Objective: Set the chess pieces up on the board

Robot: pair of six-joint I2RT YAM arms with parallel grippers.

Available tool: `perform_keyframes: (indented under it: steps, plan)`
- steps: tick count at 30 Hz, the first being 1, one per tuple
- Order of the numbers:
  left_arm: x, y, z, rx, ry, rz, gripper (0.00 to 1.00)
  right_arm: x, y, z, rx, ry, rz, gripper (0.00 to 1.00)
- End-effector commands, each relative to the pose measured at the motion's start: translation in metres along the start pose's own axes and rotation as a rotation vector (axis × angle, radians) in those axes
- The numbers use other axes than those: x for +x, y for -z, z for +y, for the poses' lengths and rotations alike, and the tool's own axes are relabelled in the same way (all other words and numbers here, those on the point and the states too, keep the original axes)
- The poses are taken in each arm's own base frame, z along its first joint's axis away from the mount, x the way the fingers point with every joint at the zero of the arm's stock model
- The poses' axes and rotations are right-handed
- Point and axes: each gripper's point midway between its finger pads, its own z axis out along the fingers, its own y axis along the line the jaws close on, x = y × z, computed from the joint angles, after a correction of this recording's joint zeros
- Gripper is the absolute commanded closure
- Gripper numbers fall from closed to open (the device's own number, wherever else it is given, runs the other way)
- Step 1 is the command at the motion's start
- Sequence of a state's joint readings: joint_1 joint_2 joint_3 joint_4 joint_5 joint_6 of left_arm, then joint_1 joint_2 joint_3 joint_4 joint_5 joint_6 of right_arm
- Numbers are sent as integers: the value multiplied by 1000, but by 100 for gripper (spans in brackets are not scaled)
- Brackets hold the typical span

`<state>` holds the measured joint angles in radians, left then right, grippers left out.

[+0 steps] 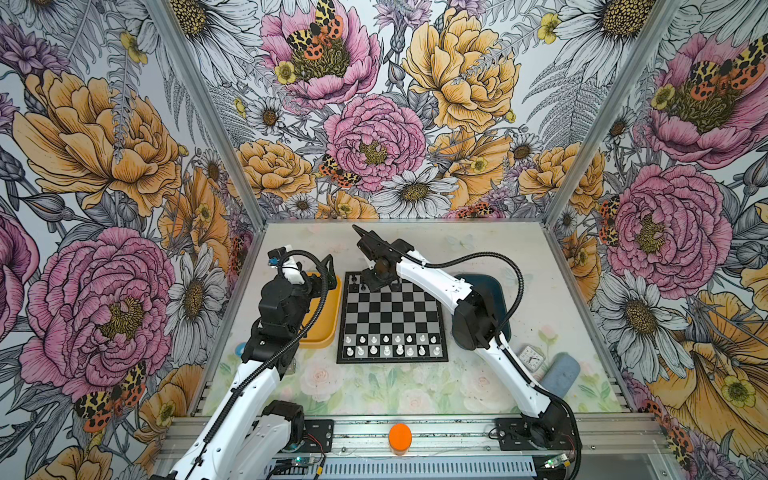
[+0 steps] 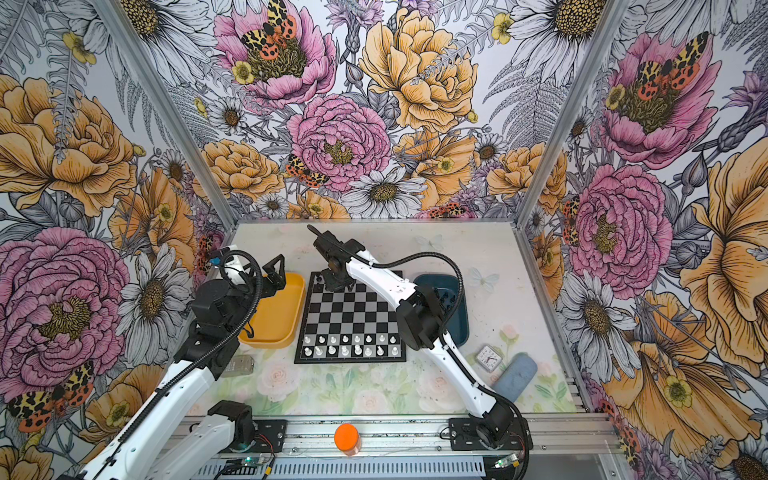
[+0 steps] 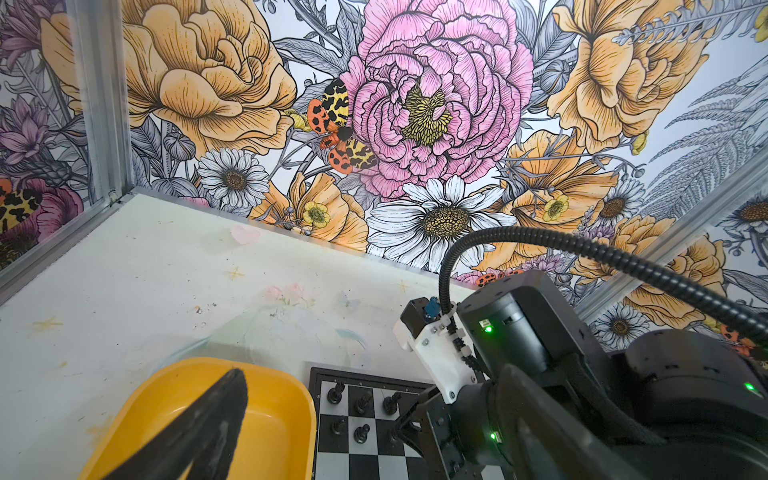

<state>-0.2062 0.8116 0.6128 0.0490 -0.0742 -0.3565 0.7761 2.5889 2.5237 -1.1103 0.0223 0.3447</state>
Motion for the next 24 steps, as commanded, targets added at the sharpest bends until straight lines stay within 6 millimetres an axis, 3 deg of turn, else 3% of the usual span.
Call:
perform_keyframes:
  steps: [1,16,20,24]
  plan:
    - [0,1,6,-22,-17,-11,5,-1,-8,1,25,0,-8,100]
    - [0,0,8,-27,-19,-11,4,1,-13,1,26,2,-1,100]
    - [1,0,8,-26,-18,-10,4,1,-12,3,19,6,0,86]
    - [1,0,8,-26,-17,-10,4,0,-9,4,14,7,-5,79]
